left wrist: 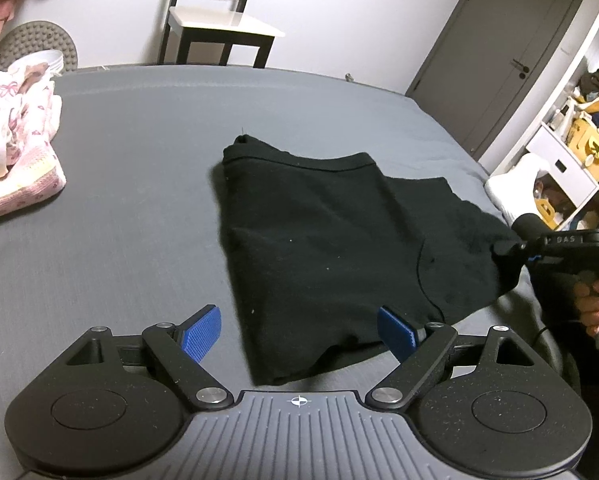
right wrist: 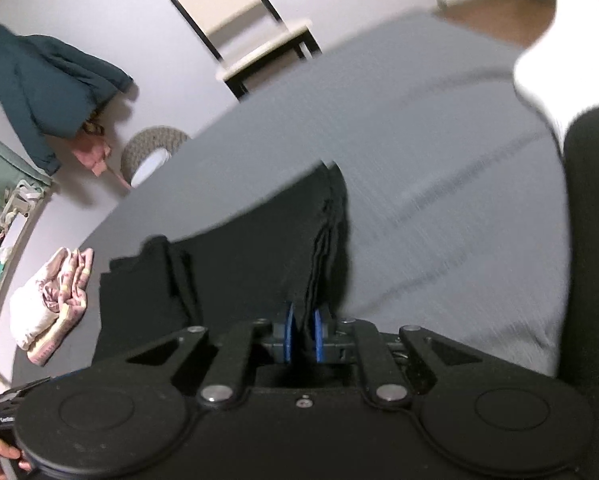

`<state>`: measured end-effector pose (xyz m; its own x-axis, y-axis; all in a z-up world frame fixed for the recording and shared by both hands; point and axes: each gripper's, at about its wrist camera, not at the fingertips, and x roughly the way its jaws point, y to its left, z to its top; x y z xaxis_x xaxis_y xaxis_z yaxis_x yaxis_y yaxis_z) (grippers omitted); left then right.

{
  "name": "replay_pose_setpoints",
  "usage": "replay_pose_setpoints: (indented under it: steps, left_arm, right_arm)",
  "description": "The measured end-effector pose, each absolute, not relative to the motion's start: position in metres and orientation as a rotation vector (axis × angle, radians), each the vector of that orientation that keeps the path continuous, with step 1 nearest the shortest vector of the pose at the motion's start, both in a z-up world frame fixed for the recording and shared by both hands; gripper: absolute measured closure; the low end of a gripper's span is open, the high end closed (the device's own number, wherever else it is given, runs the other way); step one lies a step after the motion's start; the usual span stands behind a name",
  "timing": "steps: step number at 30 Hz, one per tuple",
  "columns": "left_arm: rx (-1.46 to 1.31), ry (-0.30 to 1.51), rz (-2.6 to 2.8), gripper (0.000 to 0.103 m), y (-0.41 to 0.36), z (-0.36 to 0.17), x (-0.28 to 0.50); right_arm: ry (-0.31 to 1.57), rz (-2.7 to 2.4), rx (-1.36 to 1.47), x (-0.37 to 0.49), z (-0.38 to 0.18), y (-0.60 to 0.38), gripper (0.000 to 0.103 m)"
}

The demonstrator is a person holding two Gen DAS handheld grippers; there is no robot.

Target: Fold clothes

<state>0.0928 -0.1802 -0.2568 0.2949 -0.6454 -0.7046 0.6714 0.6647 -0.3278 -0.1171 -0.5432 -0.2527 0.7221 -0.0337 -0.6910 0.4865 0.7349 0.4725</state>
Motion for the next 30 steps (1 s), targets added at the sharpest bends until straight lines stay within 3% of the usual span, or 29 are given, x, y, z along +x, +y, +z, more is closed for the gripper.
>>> replay_pose_setpoints:
  steps: [16,30]
  left_arm:
    - [-0.062,0.814,-1.03,0.017,-0.145,-0.227,0.067]
    - [-0.332,0.863,-0.805,0.017,-0.1,-0.235,0.089]
  right_arm:
    - [0.609,-0.197,0.269,-0.039,-0.187,-0.402,0.094]
    - [0.725,-0.049,0.195,0.019,-0.246,-0.313,0.094]
